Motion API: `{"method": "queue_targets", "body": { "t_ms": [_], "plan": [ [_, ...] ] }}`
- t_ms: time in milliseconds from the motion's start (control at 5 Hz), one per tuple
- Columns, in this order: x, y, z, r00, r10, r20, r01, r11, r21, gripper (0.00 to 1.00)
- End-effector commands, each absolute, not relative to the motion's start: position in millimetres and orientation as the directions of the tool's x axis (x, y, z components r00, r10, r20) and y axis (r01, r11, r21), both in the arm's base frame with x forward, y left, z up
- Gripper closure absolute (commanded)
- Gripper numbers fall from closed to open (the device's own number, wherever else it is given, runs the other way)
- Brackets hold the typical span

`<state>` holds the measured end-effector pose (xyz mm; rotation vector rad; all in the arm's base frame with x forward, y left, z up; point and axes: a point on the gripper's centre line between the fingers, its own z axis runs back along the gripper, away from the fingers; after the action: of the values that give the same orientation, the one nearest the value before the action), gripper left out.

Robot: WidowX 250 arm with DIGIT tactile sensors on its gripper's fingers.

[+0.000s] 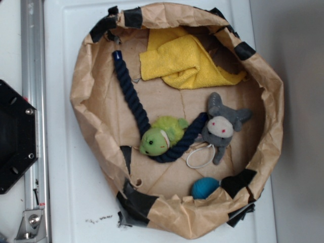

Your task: Grab the blue ball.

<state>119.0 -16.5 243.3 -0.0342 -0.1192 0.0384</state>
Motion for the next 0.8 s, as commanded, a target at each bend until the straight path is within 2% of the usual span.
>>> {"method": "queue_targets", "body": {
  "t_ms": [0, 200, 400, 600],
  "plan": [
    [119.0, -16.5, 243.3, 0.992, 0.04, 0.118, -0.036, 0.999, -0.036, 0.0],
    [168.9, -8.3, 194.5, 0.91, 0.196, 0.364, -0.243, 0.966, 0.086, 0.0],
    [211.7, -8.1, 181.0, 0.908, 0.173, 0.381, -0.226, 0.969, 0.1, 0.0],
    [232.5, -4.5, 174.1, 0.918, 0.313, 0.241, -0.343, 0.935, 0.092, 0.0]
  ]
}}
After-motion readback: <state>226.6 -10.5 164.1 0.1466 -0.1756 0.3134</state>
